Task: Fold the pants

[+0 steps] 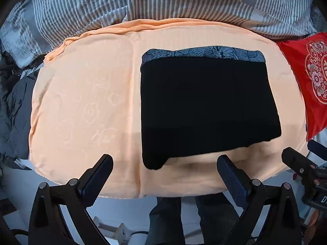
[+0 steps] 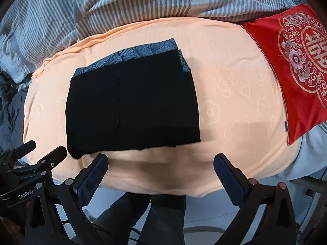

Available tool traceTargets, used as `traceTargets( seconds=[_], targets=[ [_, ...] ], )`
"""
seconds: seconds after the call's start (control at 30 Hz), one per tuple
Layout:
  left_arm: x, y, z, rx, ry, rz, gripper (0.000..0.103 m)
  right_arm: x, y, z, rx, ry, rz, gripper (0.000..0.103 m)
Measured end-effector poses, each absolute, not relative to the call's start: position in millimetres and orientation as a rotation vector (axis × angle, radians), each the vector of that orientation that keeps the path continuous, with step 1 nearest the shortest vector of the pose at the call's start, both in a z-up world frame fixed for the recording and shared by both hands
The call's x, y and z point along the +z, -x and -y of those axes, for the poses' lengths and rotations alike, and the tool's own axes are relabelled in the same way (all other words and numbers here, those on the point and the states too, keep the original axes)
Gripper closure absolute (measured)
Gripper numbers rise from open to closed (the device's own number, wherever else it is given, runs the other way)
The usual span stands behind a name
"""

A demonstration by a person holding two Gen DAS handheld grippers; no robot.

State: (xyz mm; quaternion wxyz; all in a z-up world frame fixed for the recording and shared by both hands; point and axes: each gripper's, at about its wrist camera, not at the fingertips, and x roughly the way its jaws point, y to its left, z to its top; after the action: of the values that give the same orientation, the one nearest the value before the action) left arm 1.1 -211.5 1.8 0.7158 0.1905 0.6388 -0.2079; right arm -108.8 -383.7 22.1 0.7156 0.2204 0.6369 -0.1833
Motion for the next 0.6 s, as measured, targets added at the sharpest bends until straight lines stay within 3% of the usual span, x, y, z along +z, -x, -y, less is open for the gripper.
traceTargets(
  seconds=[0.6],
  targets=[
    [15.6, 11.8, 206.9, -0.477, -0.474, -1.422, 0.001, 35.6, 105.8, 370.3, -0.42, -0.423, -1.43, 0.0]
  ],
)
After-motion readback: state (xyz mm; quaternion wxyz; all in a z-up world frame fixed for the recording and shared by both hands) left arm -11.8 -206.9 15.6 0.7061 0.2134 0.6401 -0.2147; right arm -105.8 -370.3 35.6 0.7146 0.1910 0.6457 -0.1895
